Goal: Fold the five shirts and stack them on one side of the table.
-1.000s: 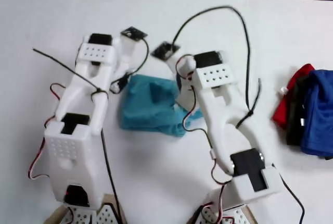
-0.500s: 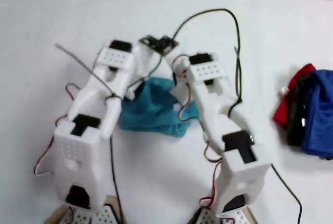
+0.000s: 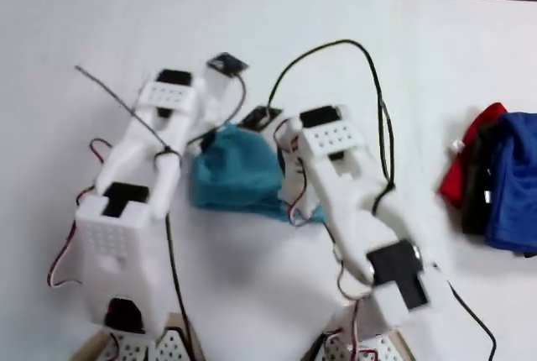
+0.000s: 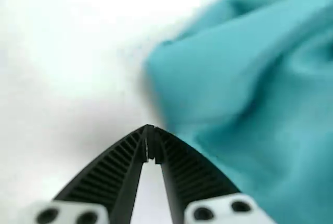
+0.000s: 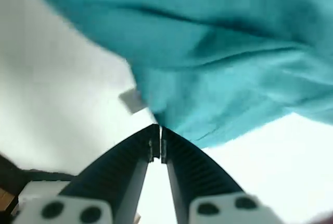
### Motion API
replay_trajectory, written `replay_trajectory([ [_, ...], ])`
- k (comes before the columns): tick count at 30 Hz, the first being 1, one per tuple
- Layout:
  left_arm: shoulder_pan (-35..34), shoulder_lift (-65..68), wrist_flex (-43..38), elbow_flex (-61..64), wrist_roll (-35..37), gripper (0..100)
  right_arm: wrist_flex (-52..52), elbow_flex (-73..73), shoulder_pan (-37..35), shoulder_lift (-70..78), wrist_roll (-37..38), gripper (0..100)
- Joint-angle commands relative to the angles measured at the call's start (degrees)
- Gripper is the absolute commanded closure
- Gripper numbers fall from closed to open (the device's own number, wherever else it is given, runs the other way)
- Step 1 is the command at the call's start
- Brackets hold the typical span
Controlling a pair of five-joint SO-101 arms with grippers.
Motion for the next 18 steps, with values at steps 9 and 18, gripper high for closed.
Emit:
replay_trajectory([
  [9,2.0,-4.2,5.5,-4.4,-0.1,98,-12.1,-15.5,0.6,2.4,-2.3,97.8],
  [18,1.6,-4.3,6.4,-4.4,-0.1,98,-8.7,-25.9,0.7,21.1,-2.3,97.8],
])
